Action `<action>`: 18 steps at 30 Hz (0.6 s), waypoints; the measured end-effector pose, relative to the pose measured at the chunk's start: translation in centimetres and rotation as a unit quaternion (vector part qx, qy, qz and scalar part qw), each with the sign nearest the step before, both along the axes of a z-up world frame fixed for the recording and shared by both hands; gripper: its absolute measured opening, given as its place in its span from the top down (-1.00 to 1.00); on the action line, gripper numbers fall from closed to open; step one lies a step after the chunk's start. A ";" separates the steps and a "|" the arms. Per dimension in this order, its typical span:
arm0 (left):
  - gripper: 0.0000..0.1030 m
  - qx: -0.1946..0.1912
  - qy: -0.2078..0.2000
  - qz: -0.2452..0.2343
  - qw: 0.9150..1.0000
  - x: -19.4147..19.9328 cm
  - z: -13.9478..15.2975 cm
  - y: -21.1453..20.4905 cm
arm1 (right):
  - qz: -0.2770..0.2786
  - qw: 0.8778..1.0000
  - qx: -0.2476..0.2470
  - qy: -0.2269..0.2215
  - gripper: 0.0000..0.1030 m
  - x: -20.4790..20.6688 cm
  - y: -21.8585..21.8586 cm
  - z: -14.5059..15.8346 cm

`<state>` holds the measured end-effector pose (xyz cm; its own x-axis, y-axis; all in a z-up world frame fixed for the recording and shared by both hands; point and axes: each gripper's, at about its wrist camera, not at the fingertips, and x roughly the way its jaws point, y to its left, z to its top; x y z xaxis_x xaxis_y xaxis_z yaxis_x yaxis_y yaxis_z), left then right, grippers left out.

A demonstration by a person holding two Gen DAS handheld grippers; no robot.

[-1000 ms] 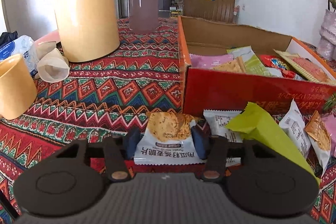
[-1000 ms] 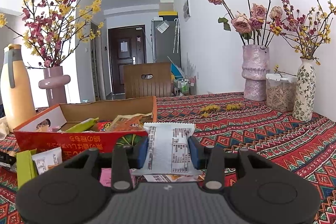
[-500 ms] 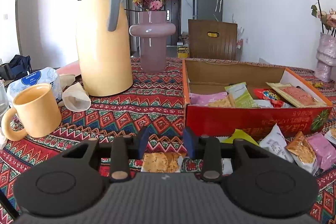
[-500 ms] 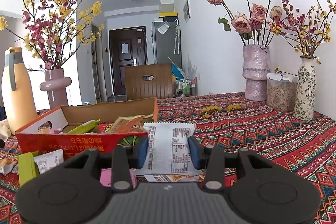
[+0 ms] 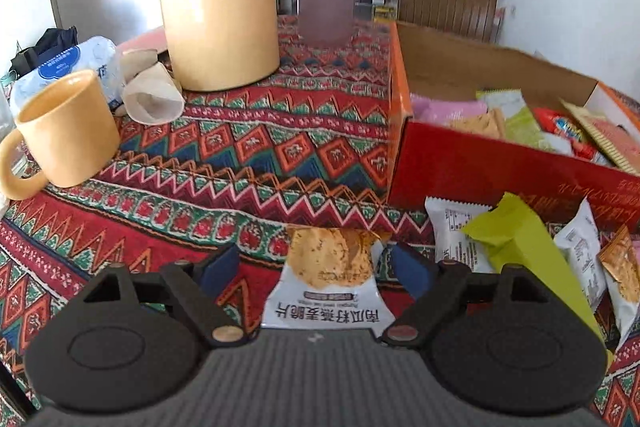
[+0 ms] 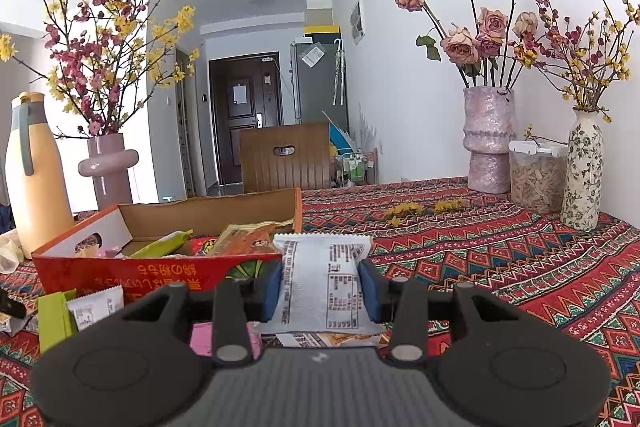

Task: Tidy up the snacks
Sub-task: 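Close the left gripper on the white cookie packet and lift it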

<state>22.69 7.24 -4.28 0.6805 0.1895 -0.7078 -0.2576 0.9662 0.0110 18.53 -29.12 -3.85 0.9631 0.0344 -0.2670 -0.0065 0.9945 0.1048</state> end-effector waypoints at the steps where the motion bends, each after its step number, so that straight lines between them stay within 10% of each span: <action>1: -0.63 0.001 0.005 0.001 1.000 0.2 -0.2 -0.1 | 0.000 1.000 0.000 0.000 0.22 0.0 0.0 0.0; 18: 0.06 -0.001 -0.003 -0.016 1.000 -0.1 -0.1 -0.7 | 0.000 1.000 0.000 0.001 0.21 -0.1 0.0 0.0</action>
<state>22.61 6.58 -4.40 0.6903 0.1652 -0.7044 -0.2258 0.9741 0.0072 18.46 -29.08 -3.82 0.9628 0.0351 -0.2680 -0.0073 0.9945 0.1040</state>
